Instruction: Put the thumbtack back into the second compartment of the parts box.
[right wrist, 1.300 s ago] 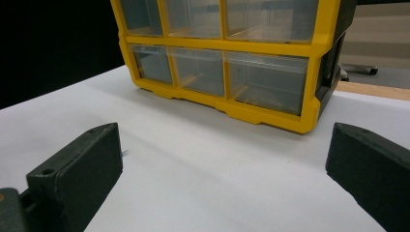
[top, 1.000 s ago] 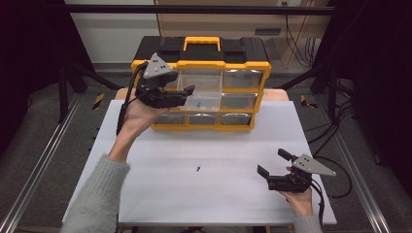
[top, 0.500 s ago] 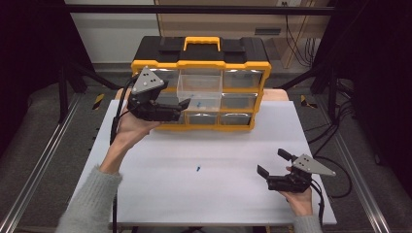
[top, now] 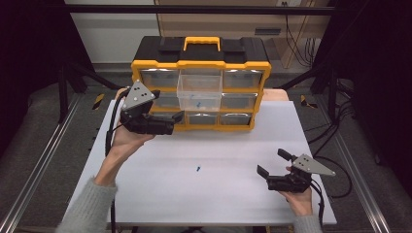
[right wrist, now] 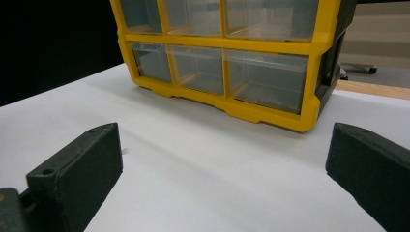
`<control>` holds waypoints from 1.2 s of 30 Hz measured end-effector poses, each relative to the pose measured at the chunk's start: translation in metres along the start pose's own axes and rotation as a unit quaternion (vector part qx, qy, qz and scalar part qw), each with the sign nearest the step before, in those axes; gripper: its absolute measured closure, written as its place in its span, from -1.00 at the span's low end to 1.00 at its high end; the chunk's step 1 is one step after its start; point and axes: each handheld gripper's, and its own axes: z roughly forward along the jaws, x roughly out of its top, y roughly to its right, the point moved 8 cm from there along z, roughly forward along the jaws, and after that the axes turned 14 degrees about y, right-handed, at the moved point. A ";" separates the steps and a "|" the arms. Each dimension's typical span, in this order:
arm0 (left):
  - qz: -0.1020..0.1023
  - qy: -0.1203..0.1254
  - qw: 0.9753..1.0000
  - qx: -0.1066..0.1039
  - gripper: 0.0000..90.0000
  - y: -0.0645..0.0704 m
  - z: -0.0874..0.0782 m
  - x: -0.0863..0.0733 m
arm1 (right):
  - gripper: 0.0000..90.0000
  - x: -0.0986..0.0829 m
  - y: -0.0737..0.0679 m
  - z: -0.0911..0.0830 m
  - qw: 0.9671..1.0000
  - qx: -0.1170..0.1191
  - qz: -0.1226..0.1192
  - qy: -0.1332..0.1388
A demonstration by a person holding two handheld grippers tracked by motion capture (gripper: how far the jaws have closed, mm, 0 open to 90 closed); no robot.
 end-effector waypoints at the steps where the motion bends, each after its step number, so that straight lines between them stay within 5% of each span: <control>1: 0.000 0.001 1.000 0.000 -0.85 0.001 -0.001 -0.002 | -0.99 0.000 0.000 0.000 1.000 0.000 0.000 0.000; 23: -0.002 -0.008 1.000 0.006 -0.91 0.016 -0.010 -0.056 | -0.99 -0.001 0.000 0.001 1.000 0.001 -0.002 -0.003; 36: -0.028 -0.023 0.999 0.001 -0.91 0.026 -0.012 -0.092 | -0.99 -0.001 -0.001 0.001 1.000 0.002 -0.001 -0.002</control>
